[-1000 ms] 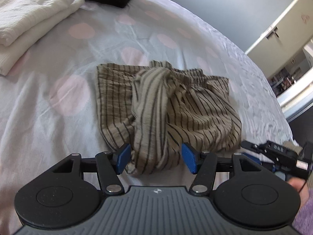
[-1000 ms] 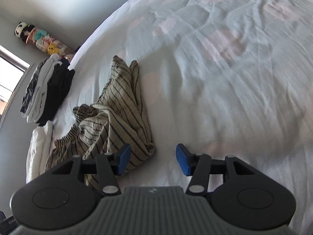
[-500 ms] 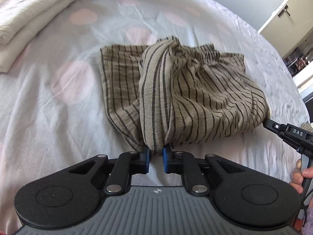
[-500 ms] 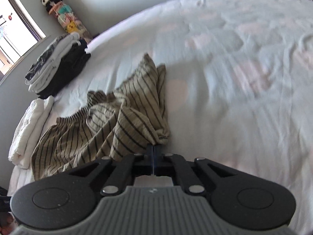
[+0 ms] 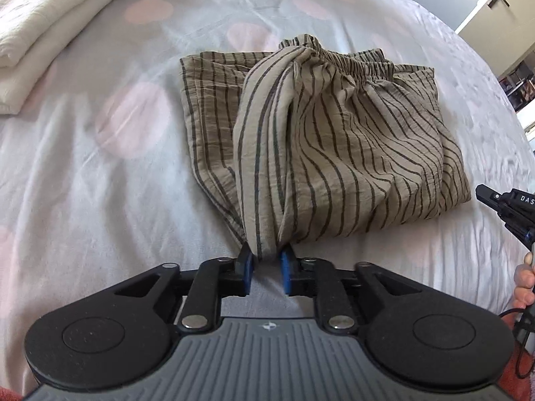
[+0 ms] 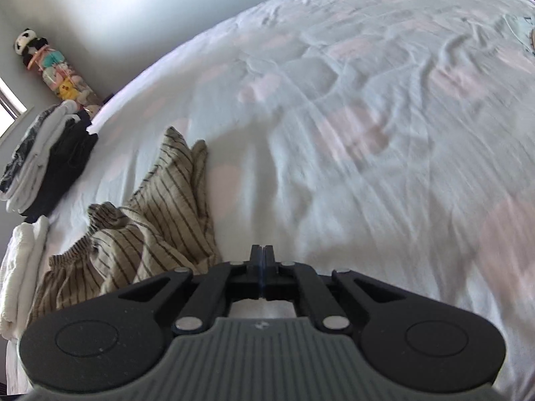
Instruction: Fold clothes
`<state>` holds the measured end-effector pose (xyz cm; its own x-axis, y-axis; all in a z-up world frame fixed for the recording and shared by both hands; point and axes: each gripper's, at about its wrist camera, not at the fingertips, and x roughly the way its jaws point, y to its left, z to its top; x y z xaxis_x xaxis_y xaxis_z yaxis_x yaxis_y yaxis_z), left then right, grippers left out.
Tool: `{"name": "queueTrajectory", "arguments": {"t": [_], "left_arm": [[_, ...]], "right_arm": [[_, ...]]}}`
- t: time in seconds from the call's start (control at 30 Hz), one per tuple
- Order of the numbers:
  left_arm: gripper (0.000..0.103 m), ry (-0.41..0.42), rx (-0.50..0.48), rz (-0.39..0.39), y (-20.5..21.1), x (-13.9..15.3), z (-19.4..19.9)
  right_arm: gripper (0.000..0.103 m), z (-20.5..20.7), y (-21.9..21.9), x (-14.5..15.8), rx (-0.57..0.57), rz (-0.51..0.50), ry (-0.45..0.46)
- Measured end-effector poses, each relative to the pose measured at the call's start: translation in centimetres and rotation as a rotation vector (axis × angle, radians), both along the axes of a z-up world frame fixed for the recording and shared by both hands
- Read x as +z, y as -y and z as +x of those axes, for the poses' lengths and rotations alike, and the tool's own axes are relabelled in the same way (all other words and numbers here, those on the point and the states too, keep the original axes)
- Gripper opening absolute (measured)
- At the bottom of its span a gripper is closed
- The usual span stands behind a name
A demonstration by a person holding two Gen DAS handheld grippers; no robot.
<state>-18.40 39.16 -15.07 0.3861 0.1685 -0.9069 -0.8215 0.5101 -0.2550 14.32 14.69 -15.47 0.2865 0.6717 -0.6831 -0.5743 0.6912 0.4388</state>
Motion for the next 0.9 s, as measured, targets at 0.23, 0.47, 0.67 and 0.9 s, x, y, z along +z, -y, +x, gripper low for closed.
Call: {"name": "queueTrajectory", "arguments": {"t": [0.23, 0.47, 0.67, 0.9], "left_arm": [[0.055, -0.037, 0.004, -0.032, 0.0, -0.2, 0.0], [0.044, -0.053, 0.004, -0.057, 0.0, 0.0, -0.2], [0.045, 0.235, 0.037, -0.026, 0.0, 3.7, -2.9], [0.039, 0.38, 0.096, 0.031, -1.6, 4.1, -2.9]], "right_arm": [[0.007, -0.8, -0.4, 0.8, 0.049, 0.07, 0.032], [0.011, -2.5, -1.5, 1.9, 0.144, 0.107, 0.104], [0.026, -3.9, -2.0, 3.2, 0.221, 0.15, 0.181], [0.026, -5.8, -4.1, 3.1, 0.383, 0.139, 0.223]]}}
